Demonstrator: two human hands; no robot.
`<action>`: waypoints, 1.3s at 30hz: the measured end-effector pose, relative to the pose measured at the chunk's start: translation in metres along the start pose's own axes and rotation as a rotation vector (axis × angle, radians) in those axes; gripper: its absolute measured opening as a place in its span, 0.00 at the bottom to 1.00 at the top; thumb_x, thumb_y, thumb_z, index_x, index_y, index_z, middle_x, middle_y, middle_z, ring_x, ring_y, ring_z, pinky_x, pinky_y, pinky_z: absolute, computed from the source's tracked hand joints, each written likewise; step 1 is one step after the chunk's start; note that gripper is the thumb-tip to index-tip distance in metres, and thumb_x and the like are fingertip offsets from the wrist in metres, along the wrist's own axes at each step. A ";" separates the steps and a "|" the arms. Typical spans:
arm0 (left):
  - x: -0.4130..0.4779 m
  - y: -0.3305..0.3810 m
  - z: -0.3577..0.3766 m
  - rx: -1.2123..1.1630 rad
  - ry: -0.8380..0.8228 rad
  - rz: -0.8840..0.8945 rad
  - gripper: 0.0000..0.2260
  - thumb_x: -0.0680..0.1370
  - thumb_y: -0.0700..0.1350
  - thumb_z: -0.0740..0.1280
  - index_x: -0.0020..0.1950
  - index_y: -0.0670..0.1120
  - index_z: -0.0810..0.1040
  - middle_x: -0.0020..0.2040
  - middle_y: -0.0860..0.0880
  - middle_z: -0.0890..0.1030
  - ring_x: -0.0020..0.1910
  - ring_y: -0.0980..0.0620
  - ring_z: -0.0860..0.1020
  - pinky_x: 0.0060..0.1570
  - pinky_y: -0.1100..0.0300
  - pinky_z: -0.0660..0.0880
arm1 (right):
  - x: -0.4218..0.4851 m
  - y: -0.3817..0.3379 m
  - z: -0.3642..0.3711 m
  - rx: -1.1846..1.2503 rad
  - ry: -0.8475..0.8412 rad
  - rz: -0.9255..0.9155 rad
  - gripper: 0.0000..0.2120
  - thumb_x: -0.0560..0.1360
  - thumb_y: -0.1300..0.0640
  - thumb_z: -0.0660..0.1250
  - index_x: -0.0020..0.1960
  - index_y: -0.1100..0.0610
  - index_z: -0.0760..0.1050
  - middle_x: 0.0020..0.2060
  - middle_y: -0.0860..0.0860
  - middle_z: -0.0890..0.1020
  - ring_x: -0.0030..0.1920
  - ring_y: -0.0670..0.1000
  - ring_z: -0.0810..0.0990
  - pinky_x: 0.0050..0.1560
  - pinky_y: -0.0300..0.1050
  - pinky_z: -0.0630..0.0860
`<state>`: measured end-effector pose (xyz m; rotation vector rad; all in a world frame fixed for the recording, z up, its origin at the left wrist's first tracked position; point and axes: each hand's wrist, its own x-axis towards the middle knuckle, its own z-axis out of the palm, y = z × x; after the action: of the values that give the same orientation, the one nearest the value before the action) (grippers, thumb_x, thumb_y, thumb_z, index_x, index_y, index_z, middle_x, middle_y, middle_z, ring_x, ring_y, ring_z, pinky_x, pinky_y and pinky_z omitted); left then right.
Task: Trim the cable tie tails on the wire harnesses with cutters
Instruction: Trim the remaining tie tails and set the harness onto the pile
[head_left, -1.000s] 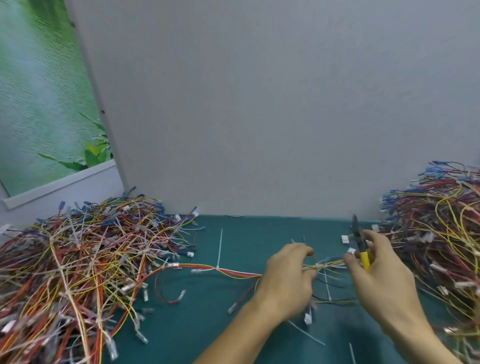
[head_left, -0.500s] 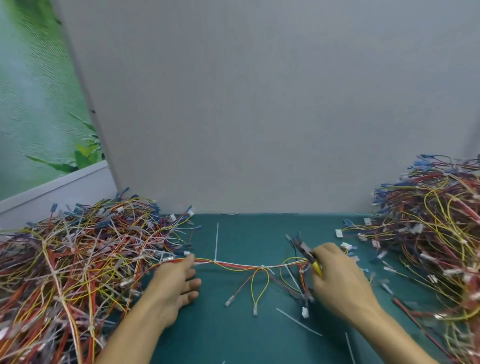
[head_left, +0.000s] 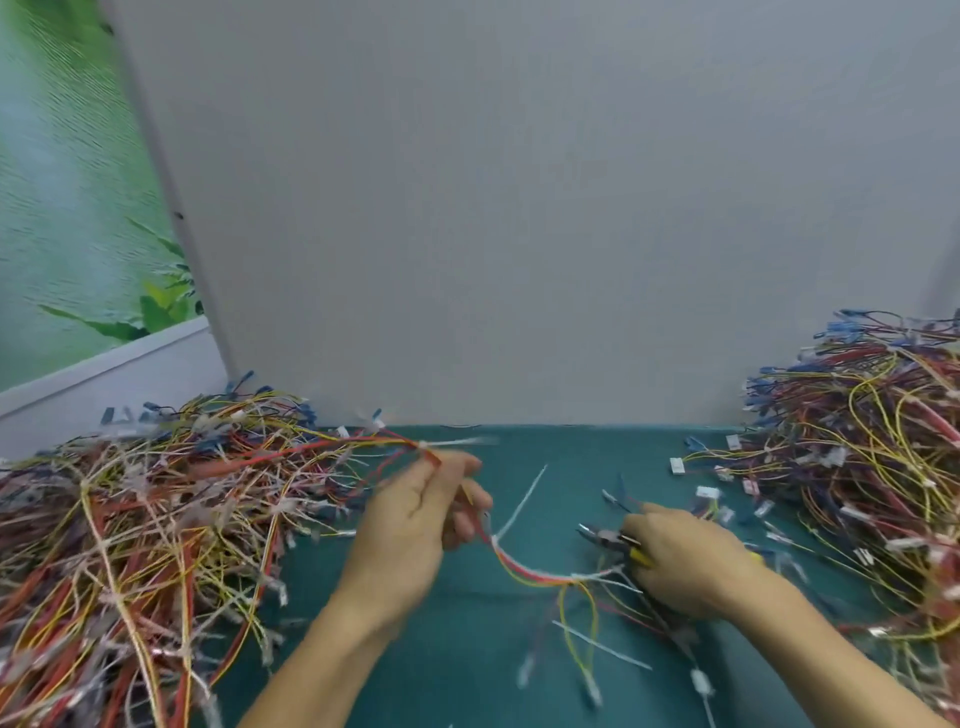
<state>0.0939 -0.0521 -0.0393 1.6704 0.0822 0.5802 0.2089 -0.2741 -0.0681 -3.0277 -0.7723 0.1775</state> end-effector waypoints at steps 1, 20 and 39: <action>0.000 -0.011 0.002 -0.032 0.033 -0.213 0.09 0.82 0.43 0.59 0.47 0.42 0.77 0.34 0.47 0.82 0.25 0.54 0.74 0.27 0.63 0.69 | -0.006 0.006 -0.002 -0.035 -0.027 0.035 0.07 0.76 0.53 0.57 0.52 0.50 0.71 0.57 0.49 0.74 0.60 0.55 0.76 0.54 0.49 0.73; 0.005 -0.043 -0.017 0.928 -0.326 -0.399 0.15 0.79 0.51 0.60 0.38 0.44 0.77 0.33 0.50 0.83 0.35 0.54 0.80 0.44 0.58 0.75 | -0.063 0.050 -0.063 0.386 0.038 0.151 0.10 0.72 0.47 0.73 0.46 0.51 0.76 0.40 0.49 0.82 0.41 0.49 0.80 0.45 0.45 0.74; 0.010 -0.064 -0.025 1.073 0.107 -0.348 0.18 0.66 0.64 0.72 0.33 0.50 0.77 0.38 0.53 0.81 0.43 0.47 0.78 0.39 0.59 0.70 | -0.025 0.013 0.003 0.188 0.024 0.438 0.21 0.71 0.35 0.65 0.53 0.50 0.71 0.57 0.51 0.77 0.58 0.57 0.77 0.47 0.48 0.67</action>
<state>0.1096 -0.0135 -0.0950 2.5657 0.8691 0.3585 0.1926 -0.2974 -0.0691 -2.9602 -0.0729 0.2018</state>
